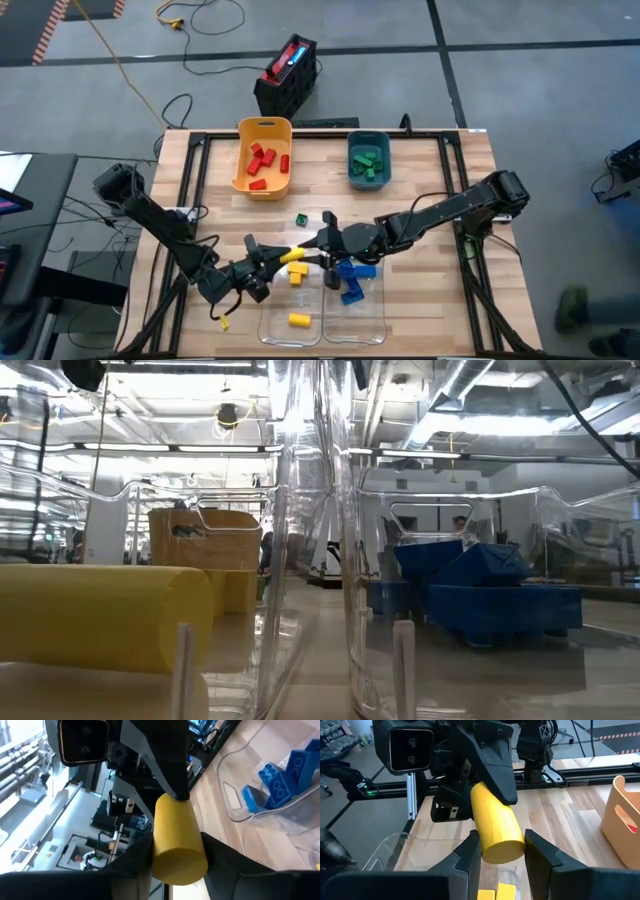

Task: Sort blocks
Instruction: Put the yellow block into the left transparent bin

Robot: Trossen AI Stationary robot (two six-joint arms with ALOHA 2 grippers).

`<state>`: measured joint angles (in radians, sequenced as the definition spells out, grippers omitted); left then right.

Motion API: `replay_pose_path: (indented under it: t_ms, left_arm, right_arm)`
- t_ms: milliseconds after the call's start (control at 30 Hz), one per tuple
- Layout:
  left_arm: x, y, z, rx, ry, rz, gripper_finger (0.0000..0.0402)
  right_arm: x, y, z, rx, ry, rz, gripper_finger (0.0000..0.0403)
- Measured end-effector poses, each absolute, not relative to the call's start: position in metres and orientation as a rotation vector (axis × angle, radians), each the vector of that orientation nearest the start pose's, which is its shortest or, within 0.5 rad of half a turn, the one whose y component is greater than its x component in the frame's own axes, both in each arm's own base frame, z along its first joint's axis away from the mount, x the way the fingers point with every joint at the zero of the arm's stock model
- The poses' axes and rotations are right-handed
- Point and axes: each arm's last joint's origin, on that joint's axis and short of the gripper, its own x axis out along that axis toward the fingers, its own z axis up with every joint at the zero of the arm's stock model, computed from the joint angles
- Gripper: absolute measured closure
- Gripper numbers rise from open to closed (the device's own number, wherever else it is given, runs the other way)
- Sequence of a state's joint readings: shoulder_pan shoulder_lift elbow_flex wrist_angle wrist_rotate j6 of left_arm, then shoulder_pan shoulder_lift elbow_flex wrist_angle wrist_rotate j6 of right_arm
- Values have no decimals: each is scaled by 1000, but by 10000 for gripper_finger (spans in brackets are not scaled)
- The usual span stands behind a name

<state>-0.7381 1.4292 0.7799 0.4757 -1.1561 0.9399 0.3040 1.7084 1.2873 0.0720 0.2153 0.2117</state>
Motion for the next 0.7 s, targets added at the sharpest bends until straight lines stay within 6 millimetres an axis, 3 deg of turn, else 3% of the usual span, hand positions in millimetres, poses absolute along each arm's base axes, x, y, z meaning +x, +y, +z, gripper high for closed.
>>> replay_pose_path:
  t_ms: [333, 700]
  left_arm:
    - [234, -178, 251, 1062, 283, 330, 280]
    - [235, -178, 252, 1049, 274, 320, 280]
  right_arm:
    - [378, 112, 287, 114, 344, 53, 268]
    - [379, 112, 287, 95, 340, 56, 137]
